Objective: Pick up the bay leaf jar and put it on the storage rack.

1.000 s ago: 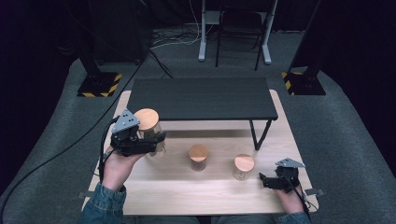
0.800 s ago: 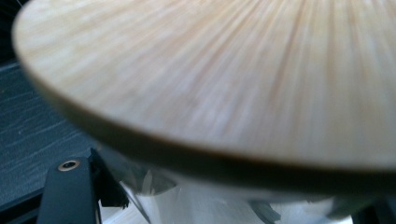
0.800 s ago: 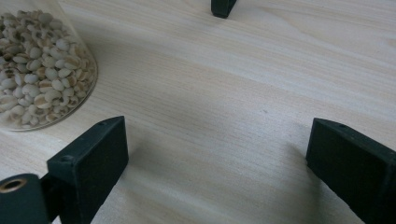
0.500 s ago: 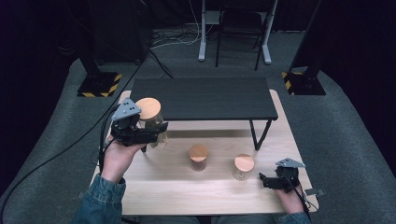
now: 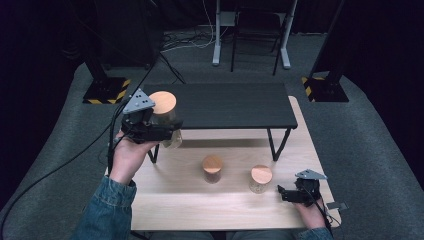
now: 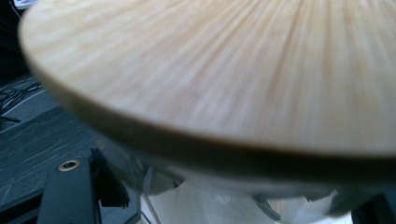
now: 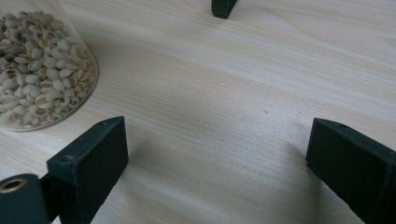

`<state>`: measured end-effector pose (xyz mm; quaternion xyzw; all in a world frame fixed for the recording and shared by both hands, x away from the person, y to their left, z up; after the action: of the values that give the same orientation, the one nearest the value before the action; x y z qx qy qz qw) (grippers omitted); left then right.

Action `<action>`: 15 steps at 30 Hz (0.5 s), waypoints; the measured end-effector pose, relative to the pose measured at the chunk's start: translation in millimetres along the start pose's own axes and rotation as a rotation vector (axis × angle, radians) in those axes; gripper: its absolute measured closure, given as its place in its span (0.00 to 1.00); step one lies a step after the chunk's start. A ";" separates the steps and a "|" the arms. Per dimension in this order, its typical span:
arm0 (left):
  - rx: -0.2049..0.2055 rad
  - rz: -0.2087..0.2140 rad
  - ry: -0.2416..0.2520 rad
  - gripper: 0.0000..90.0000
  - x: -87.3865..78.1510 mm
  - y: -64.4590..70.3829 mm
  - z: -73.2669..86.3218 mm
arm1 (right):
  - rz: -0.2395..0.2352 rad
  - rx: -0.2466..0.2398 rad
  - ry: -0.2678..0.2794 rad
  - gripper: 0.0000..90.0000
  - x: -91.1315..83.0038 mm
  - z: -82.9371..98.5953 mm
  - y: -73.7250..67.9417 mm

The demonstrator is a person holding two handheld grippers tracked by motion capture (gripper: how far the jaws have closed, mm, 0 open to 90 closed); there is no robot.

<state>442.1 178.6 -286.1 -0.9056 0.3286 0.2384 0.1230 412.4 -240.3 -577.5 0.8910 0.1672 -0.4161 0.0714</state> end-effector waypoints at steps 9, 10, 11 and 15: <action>-0.029 -0.009 0.011 0.27 6.4 -12.3 -9.4 | -0.004 0.004 0.002 0.05 -0.1 -0.1 0.3; -0.029 -0.009 0.011 0.27 6.4 -12.3 -9.4 | -0.004 0.004 0.002 0.05 -0.1 -0.1 0.3; -0.031 -0.018 0.021 0.27 7.2 -13.5 -12.9 | -0.004 0.004 0.003 0.05 -0.1 -0.1 0.3; -0.033 -0.036 0.015 0.27 11.4 -18.1 -18.2 | -0.002 0.002 0.001 0.05 0.0 -0.1 0.2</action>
<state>468.0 179.2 -275.1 -0.9150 0.3093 0.2346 0.1098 412.6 -240.4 -577.4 0.8912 0.1677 -0.4157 0.0702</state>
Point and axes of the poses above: each handheld gripper's, and its own axes: x roughly forward along the jaws, z roughly out of its underside, y roughly to its right, the point moved 7 cm from there along x, roughly forward along the jaws, and after that the axes turned 7 degrees about -y, right-handed, at the moved point
